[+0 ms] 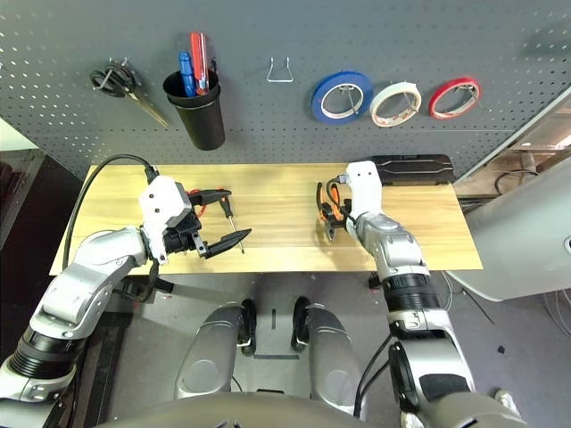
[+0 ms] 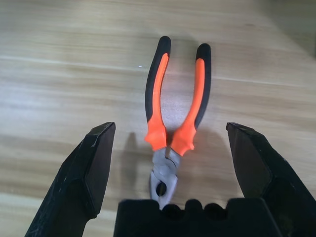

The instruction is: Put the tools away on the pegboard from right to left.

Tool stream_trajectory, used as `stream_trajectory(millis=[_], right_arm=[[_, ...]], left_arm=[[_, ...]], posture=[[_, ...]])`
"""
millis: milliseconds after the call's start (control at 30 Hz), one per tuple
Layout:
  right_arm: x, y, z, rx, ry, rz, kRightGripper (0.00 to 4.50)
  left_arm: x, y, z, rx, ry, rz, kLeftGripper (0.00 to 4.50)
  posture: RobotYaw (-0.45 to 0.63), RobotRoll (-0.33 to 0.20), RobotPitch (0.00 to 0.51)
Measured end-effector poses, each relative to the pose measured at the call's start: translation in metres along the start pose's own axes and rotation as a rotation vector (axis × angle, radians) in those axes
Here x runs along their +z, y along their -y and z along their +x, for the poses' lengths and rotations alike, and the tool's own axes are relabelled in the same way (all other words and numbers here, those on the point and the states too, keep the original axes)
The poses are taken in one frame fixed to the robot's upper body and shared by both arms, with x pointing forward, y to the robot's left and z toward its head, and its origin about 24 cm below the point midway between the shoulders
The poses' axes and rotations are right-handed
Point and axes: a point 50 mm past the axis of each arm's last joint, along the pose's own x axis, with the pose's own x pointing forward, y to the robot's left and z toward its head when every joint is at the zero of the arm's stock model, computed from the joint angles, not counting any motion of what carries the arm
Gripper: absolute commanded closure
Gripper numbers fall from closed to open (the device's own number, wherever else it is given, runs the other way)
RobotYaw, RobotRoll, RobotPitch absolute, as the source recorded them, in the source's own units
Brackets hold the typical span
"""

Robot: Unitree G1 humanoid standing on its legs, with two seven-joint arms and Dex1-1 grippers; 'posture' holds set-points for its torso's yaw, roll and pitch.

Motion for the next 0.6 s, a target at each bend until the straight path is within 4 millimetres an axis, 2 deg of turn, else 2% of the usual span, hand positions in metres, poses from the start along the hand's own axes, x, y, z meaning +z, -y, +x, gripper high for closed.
stream_trajectory(millis=[233,467,600], right_arm=[[-0.006,-0.003,0.014,-0.032,-0.108,0.038,0.02],[-0.006,-0.001,0.022,-0.064,-0.137,0.054,0.02],[-0.013,-0.001,0.027,-0.069,-0.172,0.060,0.02]], left_arm=[[0.002,-0.002,0.000,-0.013,-0.008,0.016,0.00],[0.003,-0.001,0.002,-0.031,-0.014,0.014,0.00],[0.002,0.000,0.002,-0.034,-0.022,0.007,0.00]], posture=[[0.17,0.000,0.240],[0.18,0.000,0.257],[0.19,0.000,0.267]])
